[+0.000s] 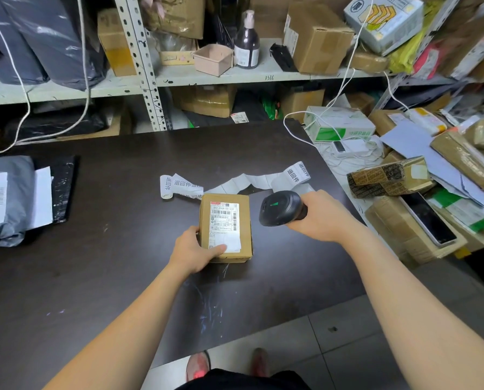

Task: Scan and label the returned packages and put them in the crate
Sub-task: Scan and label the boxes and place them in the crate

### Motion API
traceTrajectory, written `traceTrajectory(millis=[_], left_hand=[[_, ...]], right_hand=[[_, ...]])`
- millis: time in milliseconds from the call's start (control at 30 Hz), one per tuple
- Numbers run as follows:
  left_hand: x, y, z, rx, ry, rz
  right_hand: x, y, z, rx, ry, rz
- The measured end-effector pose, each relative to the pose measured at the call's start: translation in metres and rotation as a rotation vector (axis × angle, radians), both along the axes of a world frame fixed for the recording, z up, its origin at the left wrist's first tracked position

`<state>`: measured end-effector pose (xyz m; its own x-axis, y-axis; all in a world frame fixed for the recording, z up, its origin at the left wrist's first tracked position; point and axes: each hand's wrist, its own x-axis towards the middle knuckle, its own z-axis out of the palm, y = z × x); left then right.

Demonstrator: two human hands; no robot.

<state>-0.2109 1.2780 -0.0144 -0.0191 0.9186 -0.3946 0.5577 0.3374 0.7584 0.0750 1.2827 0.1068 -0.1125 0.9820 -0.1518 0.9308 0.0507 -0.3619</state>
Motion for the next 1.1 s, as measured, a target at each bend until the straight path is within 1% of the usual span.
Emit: traceTrajectory(millis=[200, 300, 467, 600, 833, 933, 1033, 1100], left_hand=[[0.000, 0.000, 0.000, -0.004, 0.000, -0.001], [0.001, 0.000, 0.001, -0.002, -0.001, 0.006], [0.002, -0.002, 0.002, 0.005, 0.021, 0.014], [0.005, -0.001, 0.004, -0.007, 0.016, 0.033], [0.005, -0.001, 0.003, -0.017, 0.021, 0.028], [0.006, -0.002, 0.003, -0.018, 0.019, 0.037], [0.006, -0.001, 0.004, -0.021, 0.024, 0.033], [0.007, 0.000, 0.004, -0.035, 0.037, 0.021]], right_hand=[[0.000, 0.000, 0.002, -0.014, -0.005, -0.011], [-0.002, 0.000, 0.002, -0.017, 0.030, -0.029], [-0.017, -0.001, 0.000, -0.075, 0.241, -0.113], [-0.022, -0.001, 0.001, -0.108, 0.319, -0.145], [-0.021, -0.001, -0.006, -0.097, 0.324, -0.178], [-0.014, 0.000, -0.025, -0.075, 0.307, -0.261], [-0.005, 0.000, -0.052, -0.145, 0.321, -0.296], [0.002, -0.003, -0.071, -0.179, 0.283, -0.302]])
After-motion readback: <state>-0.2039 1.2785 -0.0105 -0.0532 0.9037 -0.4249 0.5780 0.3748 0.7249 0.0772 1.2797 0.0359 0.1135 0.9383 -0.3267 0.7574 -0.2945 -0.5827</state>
